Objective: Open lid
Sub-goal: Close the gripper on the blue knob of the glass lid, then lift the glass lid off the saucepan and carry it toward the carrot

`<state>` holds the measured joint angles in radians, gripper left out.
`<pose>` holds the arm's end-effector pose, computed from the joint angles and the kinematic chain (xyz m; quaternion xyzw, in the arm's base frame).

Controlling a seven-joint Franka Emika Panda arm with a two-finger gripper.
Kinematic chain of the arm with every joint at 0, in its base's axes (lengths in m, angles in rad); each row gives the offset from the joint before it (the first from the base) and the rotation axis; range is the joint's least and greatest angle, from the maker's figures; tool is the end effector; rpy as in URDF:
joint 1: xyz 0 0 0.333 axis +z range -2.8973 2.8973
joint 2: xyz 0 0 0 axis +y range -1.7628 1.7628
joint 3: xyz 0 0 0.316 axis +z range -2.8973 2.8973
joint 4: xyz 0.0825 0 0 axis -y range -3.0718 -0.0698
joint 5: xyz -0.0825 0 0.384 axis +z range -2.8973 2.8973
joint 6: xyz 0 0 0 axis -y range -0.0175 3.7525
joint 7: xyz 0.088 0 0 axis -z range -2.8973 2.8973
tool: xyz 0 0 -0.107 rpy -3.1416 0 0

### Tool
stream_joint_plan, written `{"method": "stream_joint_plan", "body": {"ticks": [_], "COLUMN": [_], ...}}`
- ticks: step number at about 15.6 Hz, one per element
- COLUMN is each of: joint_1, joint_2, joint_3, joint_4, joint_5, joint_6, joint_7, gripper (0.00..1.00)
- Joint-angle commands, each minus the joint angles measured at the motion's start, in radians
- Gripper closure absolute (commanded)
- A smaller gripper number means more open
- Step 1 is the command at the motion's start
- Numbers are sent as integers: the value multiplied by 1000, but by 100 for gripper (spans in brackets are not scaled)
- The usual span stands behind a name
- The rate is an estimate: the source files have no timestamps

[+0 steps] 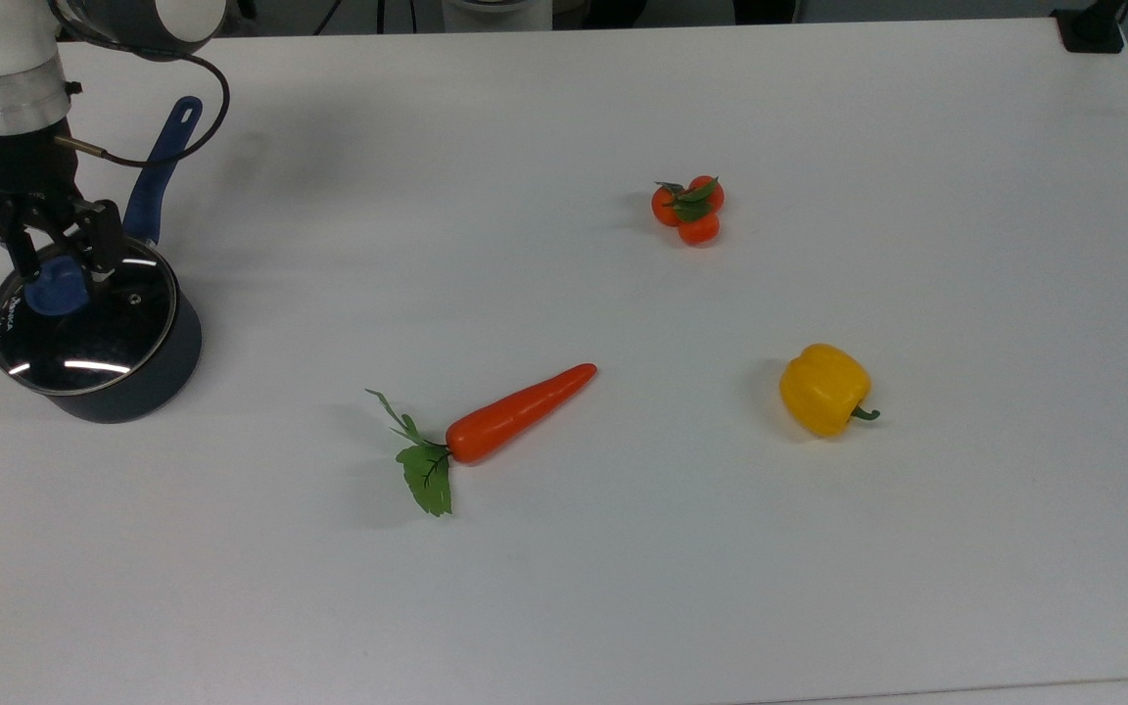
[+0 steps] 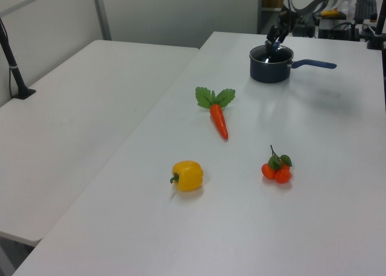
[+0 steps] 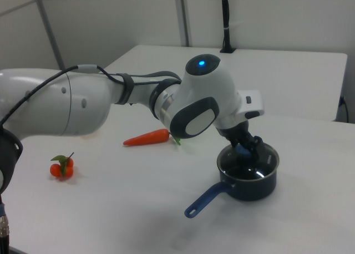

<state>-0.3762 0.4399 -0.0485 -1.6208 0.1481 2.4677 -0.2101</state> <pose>0.6488 -0.2883 0.4128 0.9671 -0.1473 0.2068 0.0182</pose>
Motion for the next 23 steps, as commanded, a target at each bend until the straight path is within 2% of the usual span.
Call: {"method": "stream_joint_plan", "body": {"ticks": [1, 6, 9, 13, 15, 23], "joint_1": [3, 7, 7, 5, 2, 25], "joint_2": [-10, -12, -12, -13, -18, -122], "joint_3": [2, 9, 9, 9, 9, 15], "joint_4": [-11, -10, -10, -10, -10, -30], "joint_5": [22, 22, 24, 24, 24, 18], "joint_6": [27, 25, 25, 25, 22, -33], "joint_7": [-74, -167, -170, -170, -170, -118], "gripper": [21, 20, 21, 46, 54, 54]}}
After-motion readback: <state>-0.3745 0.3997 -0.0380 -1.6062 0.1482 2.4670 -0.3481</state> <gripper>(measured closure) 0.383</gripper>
